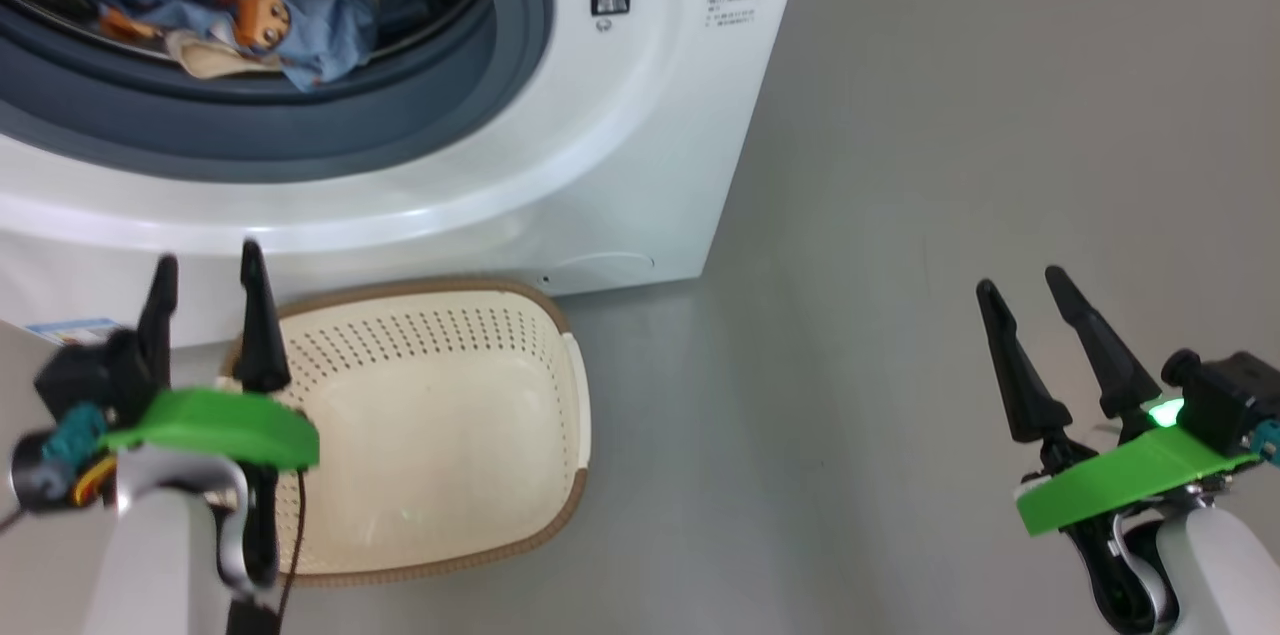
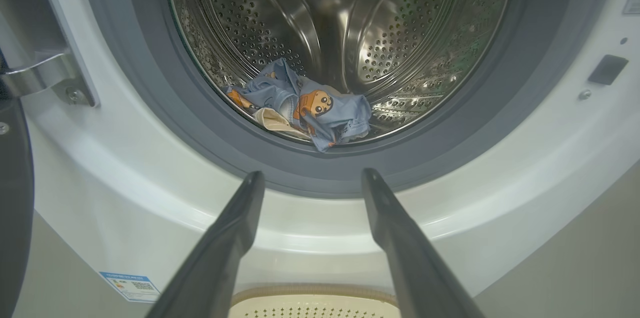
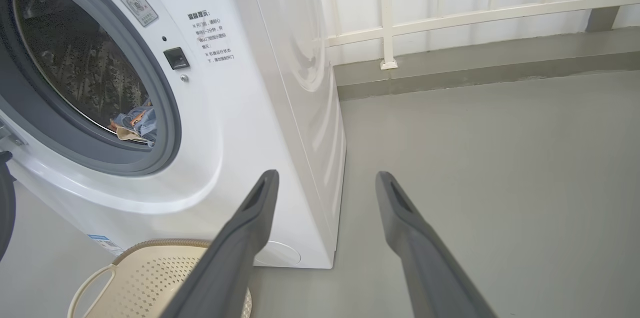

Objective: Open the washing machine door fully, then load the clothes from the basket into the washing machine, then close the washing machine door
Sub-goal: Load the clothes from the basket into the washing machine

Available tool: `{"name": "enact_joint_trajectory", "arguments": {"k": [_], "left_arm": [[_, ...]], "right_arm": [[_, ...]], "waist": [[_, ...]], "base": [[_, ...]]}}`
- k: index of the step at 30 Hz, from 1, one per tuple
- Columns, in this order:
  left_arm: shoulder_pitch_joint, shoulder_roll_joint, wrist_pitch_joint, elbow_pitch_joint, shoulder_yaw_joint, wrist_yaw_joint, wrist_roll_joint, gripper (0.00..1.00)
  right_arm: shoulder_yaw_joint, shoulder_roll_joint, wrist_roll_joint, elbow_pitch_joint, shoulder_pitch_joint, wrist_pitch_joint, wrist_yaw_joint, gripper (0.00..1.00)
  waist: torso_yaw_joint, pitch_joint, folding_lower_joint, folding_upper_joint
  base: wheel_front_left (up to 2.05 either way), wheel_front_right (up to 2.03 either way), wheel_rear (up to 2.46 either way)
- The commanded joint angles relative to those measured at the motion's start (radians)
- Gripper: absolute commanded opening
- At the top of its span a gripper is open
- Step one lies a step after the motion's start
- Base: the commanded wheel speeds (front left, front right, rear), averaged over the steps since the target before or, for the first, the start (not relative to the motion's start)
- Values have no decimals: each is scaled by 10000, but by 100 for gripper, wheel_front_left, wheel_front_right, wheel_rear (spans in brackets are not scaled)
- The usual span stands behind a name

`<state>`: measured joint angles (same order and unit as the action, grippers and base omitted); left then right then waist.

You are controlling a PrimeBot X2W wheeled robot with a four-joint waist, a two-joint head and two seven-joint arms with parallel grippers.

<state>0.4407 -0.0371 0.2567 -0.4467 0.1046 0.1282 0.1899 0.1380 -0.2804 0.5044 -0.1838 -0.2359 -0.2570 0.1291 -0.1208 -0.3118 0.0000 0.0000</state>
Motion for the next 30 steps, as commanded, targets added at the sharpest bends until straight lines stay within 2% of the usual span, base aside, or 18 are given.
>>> {"name": "enact_joint_trajectory", "arguments": {"k": [1,14,23,30], "left_arm": [[-314,-232,51,404,233,22,-30,100],[-2690,-162,51,1819,15,24,40,100],[-3625,-138,51,2500,66,24,147,100],[-3720,-134,51,2603,104,24,296,100]], "right_arm": [[118,-178,-18,186,268,-48,16,100],[-95,-287,-18,186,1113,-48,16,100],[-257,-293,-41,194,1453,-48,16,100],[-308,-281,-46,208,1457,-48,16,100]], "waist": [[134,376,0,0],[298,1218,0,0],[316,1480,0,0],[312,1431,0,0]], "base": [[0,0,0],[0,0,0],[0,0,0],[0,0,0]]}}
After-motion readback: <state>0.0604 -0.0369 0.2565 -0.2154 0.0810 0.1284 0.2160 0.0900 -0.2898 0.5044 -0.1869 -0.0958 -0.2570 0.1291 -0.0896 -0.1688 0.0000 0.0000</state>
